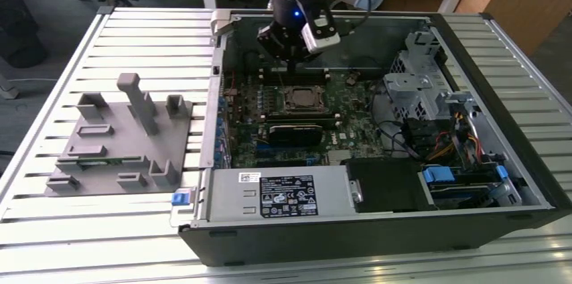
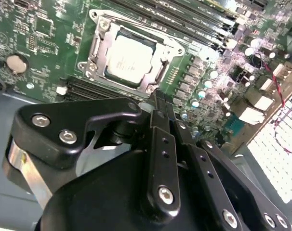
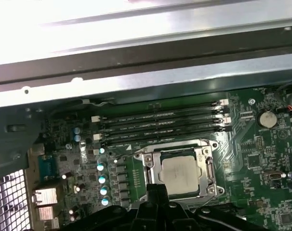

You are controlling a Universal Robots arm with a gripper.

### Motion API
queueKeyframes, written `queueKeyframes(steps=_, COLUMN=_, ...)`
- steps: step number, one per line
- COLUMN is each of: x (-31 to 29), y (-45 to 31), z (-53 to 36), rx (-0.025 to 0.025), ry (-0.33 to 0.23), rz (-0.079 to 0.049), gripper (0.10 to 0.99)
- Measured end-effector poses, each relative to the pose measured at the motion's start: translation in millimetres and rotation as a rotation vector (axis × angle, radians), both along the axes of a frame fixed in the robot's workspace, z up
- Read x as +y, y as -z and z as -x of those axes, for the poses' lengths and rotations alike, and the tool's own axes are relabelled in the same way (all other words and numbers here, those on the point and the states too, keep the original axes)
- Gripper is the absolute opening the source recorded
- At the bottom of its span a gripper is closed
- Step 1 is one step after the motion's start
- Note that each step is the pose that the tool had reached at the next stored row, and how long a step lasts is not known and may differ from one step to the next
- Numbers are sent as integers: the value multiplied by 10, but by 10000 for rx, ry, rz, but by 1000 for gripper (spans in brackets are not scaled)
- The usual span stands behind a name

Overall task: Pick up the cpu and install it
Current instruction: 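Install the first cpu locking lever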

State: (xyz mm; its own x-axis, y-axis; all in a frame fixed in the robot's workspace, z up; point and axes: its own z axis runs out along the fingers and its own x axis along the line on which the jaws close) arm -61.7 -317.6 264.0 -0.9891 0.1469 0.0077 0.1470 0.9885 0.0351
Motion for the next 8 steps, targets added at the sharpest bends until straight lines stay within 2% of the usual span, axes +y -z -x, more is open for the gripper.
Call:
queueKeyframes(steps=6, x=-1, y=17, z=10, rx=-1, ry=-774, rz=-46, gripper=106)
queueKeyframes(steps=8, x=-1, y=19, z=44, rx=-25, ry=-803, rz=-62, gripper=106)
